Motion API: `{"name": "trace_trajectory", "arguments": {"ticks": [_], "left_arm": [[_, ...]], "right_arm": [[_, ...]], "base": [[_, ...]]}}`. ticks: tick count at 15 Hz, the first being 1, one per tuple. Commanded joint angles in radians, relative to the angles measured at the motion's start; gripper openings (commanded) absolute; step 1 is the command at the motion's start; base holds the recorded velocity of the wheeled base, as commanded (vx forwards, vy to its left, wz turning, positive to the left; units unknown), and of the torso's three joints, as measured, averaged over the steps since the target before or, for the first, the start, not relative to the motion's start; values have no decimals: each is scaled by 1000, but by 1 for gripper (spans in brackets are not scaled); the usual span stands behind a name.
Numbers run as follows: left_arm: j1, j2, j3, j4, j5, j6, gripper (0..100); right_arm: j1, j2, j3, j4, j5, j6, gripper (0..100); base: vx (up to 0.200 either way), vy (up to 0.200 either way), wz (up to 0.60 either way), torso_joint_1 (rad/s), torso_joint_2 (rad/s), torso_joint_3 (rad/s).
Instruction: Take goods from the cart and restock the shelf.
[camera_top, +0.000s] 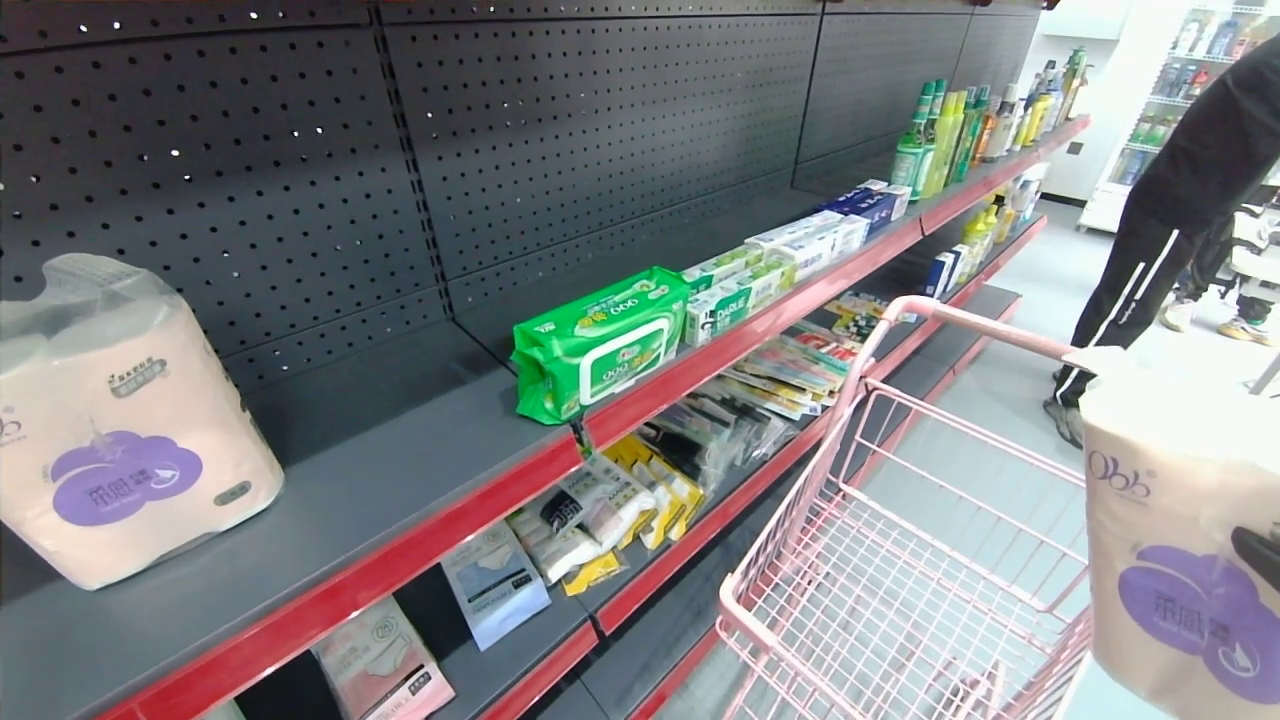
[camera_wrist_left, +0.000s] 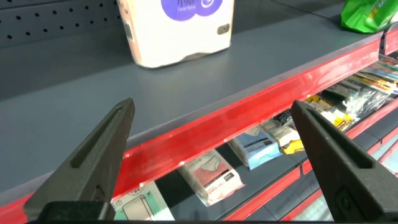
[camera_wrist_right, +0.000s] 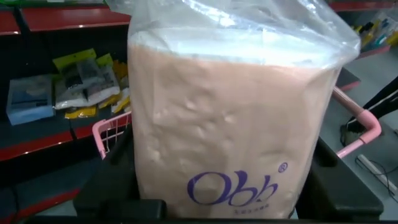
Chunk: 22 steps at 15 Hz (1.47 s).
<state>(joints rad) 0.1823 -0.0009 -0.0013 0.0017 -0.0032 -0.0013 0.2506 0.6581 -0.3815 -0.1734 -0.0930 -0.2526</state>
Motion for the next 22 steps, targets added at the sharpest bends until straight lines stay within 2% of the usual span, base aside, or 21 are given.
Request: {"name": "trace_trajectory", "arguments": {"ticks": [1,16,22], "left_arm": [[0,1,0,0,0,0,100],[0,1,0,0,0,0,100],[0,1,0,0,0,0,100]], "right_arm": [[1,-5,6,-1,1,-1,0],[1,63,-8,-11,7,1,0],[1,64,-8,-11,7,1,0]], "base": [[0,0,0,154,-354,-198],[0,0,0,163,-359,-196],[0,0,0,106,-229,-123]]}}
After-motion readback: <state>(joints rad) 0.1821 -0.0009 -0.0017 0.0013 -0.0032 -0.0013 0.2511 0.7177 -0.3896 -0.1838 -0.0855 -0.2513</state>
